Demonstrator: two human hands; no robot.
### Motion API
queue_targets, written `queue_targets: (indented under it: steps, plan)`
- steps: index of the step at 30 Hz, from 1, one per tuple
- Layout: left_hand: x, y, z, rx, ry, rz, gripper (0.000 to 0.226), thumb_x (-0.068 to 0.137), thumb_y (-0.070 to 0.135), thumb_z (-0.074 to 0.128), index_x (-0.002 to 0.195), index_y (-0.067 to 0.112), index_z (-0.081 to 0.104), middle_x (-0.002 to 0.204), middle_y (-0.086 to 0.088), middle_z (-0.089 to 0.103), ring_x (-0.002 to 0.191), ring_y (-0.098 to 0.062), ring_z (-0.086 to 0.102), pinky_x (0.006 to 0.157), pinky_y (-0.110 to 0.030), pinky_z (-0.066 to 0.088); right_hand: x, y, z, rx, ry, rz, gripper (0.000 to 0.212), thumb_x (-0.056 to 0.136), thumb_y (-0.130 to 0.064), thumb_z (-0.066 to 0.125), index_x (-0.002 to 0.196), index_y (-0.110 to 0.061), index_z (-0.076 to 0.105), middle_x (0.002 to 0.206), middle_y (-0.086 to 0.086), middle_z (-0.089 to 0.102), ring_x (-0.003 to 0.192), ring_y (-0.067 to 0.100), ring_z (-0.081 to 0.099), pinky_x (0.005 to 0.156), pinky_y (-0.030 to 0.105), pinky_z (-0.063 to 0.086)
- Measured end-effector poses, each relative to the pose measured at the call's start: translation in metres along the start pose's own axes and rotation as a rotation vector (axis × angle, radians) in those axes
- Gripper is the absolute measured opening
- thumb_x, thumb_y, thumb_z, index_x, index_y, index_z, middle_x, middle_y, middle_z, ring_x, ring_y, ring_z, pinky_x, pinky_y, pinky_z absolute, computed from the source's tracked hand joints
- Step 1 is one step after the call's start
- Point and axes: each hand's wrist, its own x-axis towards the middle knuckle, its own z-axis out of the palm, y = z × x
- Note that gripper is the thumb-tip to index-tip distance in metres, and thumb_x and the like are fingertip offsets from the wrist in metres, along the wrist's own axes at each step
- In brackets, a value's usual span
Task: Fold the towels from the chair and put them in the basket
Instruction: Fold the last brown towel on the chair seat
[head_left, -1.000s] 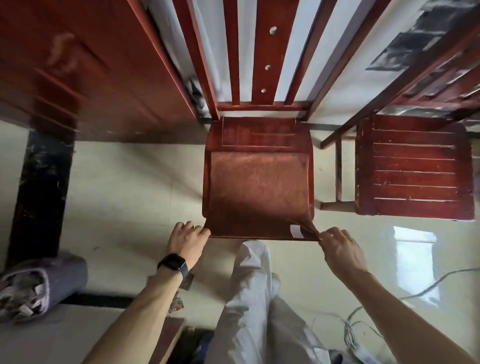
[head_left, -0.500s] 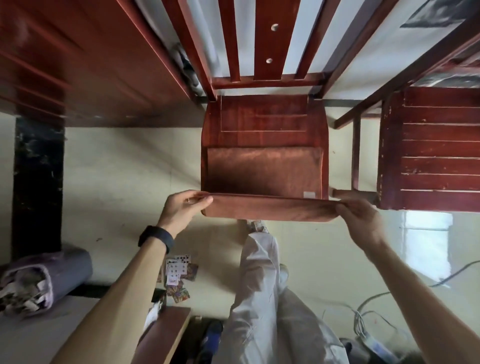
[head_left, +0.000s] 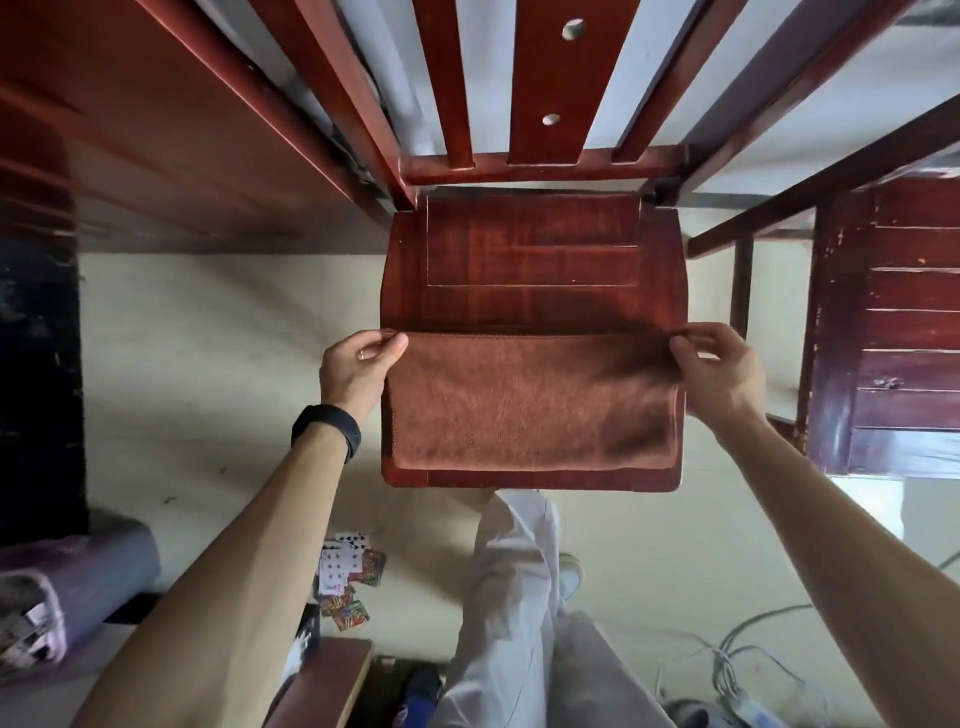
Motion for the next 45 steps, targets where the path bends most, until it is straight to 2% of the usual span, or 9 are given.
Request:
queue_targets:
  steps: [4,9,13,17,21,25,30,37,45]
  plan:
    - [0.008,-0.003,0.006,0.023,0.073,-0.002,0.016,0.079,0.036,0.079,0.089,0.024,0.075,0.082,0.002,0.072,0.079,-0.012,0.067,0.084,-0.04,0.056,0.008,-0.002,0.009,-0.05,0.011,-0.037,0.009,0.09,-0.032,0.065,0.098,-0.035,0.069,0.095,-0.008,0.072,0.092,0.019,0.07,0.089,0.037,0.056]
    - [0.014,0.001,0.013,0.179,0.096,0.031,0.02,0.082,0.034,0.077,0.095,0.019,0.075,0.089,0.001,0.074,0.084,-0.009,0.068,0.076,-0.014,0.049,0.016,-0.005,0.017,-0.102,0.029,-0.027,0.017,0.095,-0.024,0.062,0.109,-0.02,0.072,0.102,-0.002,0.07,0.093,0.016,0.064,0.082,0.021,0.041]
    - [0.016,0.001,0.017,0.316,0.156,0.085,0.019,0.083,0.04,0.073,0.095,0.025,0.074,0.087,0.006,0.073,0.087,-0.014,0.069,0.076,-0.023,0.051,0.017,-0.006,0.024,-0.128,0.073,-0.034,0.017,0.095,-0.022,0.062,0.109,-0.018,0.071,0.102,0.001,0.069,0.087,0.014,0.059,0.078,0.018,0.036]
    - [0.007,0.0,0.024,0.663,0.203,0.3,0.022,0.091,0.037,0.062,0.11,0.026,0.062,0.107,0.003,0.065,0.097,-0.025,0.062,0.072,-0.037,0.05,0.017,0.004,0.031,-0.227,0.123,-0.176,0.017,0.096,-0.023,0.06,0.111,-0.017,0.066,0.109,0.013,0.066,0.09,0.016,0.055,0.084,0.022,0.039]
    - [-0.011,-0.012,0.035,0.859,0.322,0.633,0.039,0.092,0.03,0.058,0.129,0.016,0.057,0.133,-0.01,0.053,0.117,-0.03,0.052,0.091,-0.044,0.044,-0.012,0.012,0.042,-0.521,0.268,-0.405,0.038,0.097,-0.032,0.055,0.131,-0.016,0.05,0.133,0.015,0.049,0.113,0.032,0.046,0.093,0.048,0.042]
    - [-0.04,-0.035,0.065,0.939,0.1,0.711,0.064,0.091,0.045,0.053,0.147,0.017,0.043,0.158,-0.009,0.031,0.146,-0.036,0.026,0.116,-0.05,0.025,-0.045,0.03,0.066,-0.678,0.129,-0.649,0.055,0.097,-0.039,0.047,0.147,-0.017,0.044,0.156,0.011,0.038,0.143,0.031,0.033,0.112,0.051,0.03]
    - [-0.024,-0.065,0.068,1.089,0.007,0.615,0.073,0.092,0.065,0.036,0.155,0.034,0.017,0.165,-0.001,0.0,0.151,-0.036,-0.004,0.117,-0.061,0.007,-0.016,0.062,0.069,-0.809,0.019,-0.502,0.073,0.094,-0.068,0.032,0.158,-0.036,0.017,0.169,0.001,0.003,0.155,0.027,-0.001,0.12,0.06,0.006]
    - [0.0,-0.054,0.061,1.172,-0.052,0.778,0.073,0.092,0.065,0.036,0.155,0.034,0.018,0.165,-0.002,0.005,0.151,-0.036,-0.001,0.118,-0.061,0.006,-0.029,0.079,0.07,-0.706,0.045,-0.522,0.076,0.095,-0.065,0.036,0.159,-0.028,0.02,0.168,0.006,0.007,0.155,0.027,0.004,0.122,0.055,0.012]
    - [0.041,0.08,0.136,1.528,-0.321,1.295,0.069,0.093,0.042,0.044,0.155,0.037,0.014,0.165,-0.001,0.007,0.152,-0.024,0.007,0.118,-0.058,0.002,-0.155,0.099,0.095,-0.611,0.072,-0.038,0.079,0.09,-0.071,0.04,0.157,-0.031,0.026,0.166,0.005,0.018,0.149,0.029,0.026,0.114,0.058,0.027]
